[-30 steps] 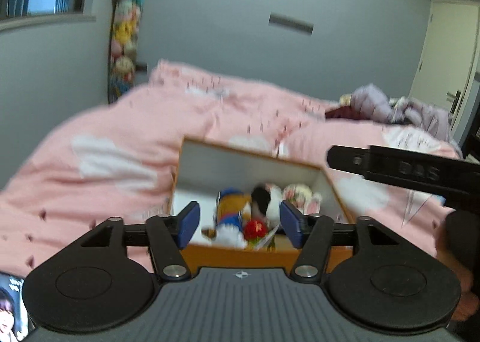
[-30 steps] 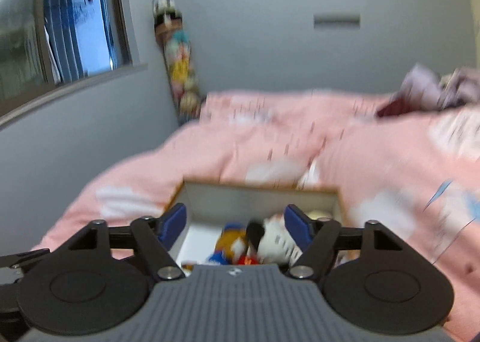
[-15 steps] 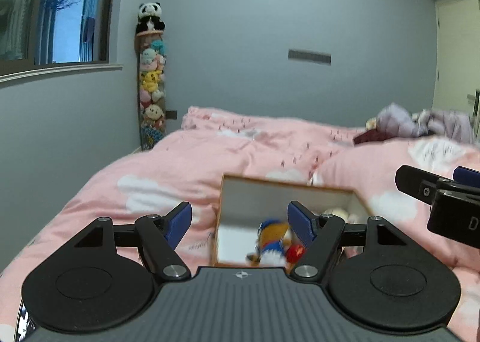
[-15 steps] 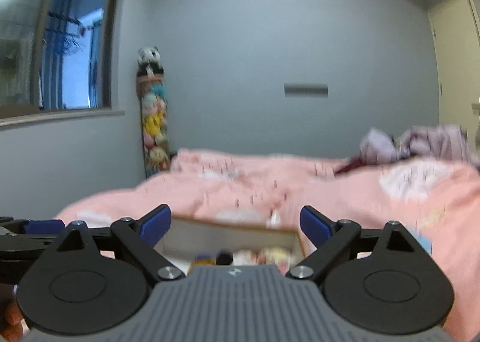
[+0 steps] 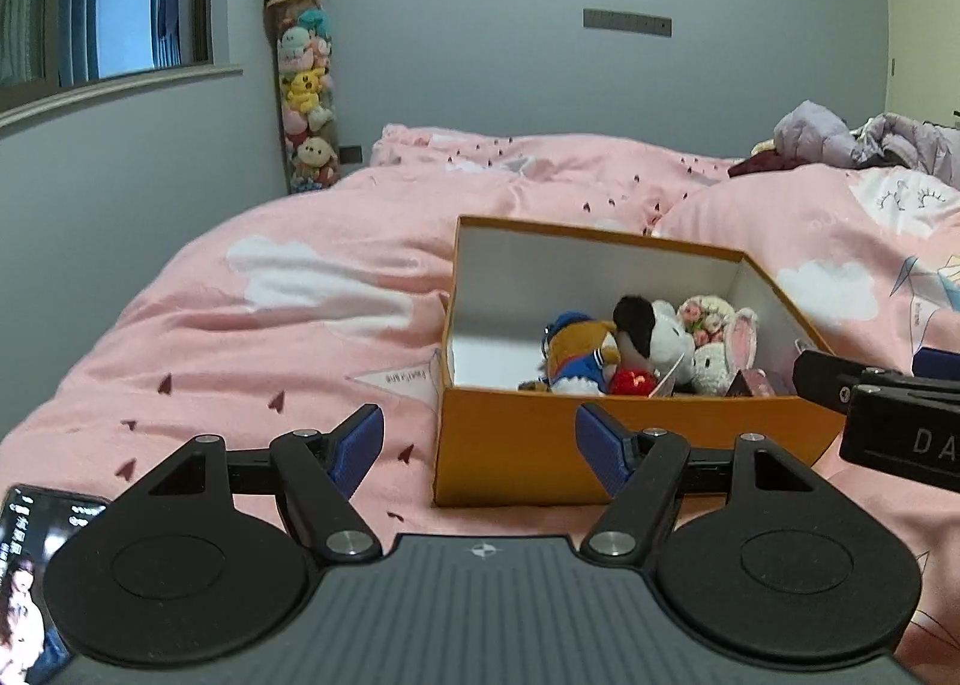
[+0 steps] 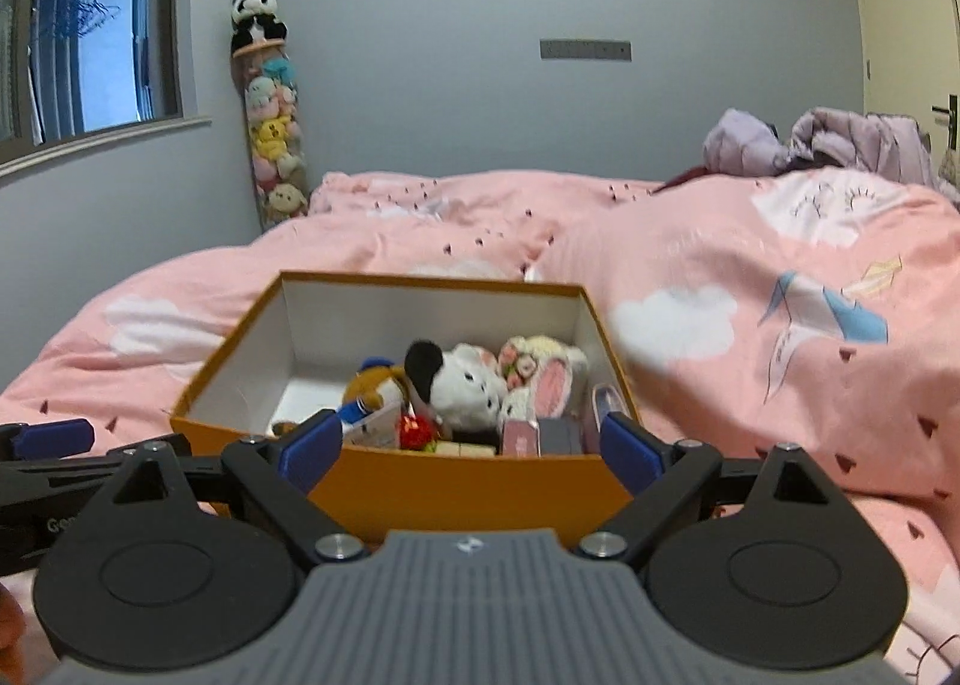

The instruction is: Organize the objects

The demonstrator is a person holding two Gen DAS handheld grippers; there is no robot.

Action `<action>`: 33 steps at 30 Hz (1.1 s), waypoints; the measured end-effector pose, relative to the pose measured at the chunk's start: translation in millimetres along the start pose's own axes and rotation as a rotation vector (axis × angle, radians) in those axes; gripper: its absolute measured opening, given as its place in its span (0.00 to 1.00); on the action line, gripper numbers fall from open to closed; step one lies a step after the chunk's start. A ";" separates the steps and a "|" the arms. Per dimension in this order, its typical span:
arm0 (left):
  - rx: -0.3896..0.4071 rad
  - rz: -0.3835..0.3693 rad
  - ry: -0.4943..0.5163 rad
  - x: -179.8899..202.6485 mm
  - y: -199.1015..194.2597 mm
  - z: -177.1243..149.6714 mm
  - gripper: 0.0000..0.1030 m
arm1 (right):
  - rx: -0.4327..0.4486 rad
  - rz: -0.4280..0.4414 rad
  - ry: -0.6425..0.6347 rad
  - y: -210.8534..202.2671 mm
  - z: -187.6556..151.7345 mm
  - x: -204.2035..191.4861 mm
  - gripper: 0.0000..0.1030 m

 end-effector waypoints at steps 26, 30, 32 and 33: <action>-0.017 0.020 -0.035 0.7 8.2 -1.5 0.81 | -0.071 0.024 0.018 20.9 -11.7 -1.9 0.90; -0.019 0.022 -0.033 1.9 7.3 -1.5 0.81 | -0.072 0.025 0.022 20.0 -13.2 -1.9 0.90; -0.021 0.021 -0.034 2.2 7.4 -1.6 0.81 | -0.072 0.027 0.022 19.7 -13.7 -2.3 0.90; -0.022 0.021 -0.034 2.2 7.5 -1.5 0.81 | -0.072 0.027 0.021 19.5 -13.7 -2.6 0.90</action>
Point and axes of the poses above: each gripper's, at about its wrist camera, not at the fingertips, and y roughly the way its jaws point, x to its right, z to its top, the point moved 2 cm from there along y, roughly the way its jaws point, and after that the axes turned 13 degrees about -y, right-handed, at the moved point
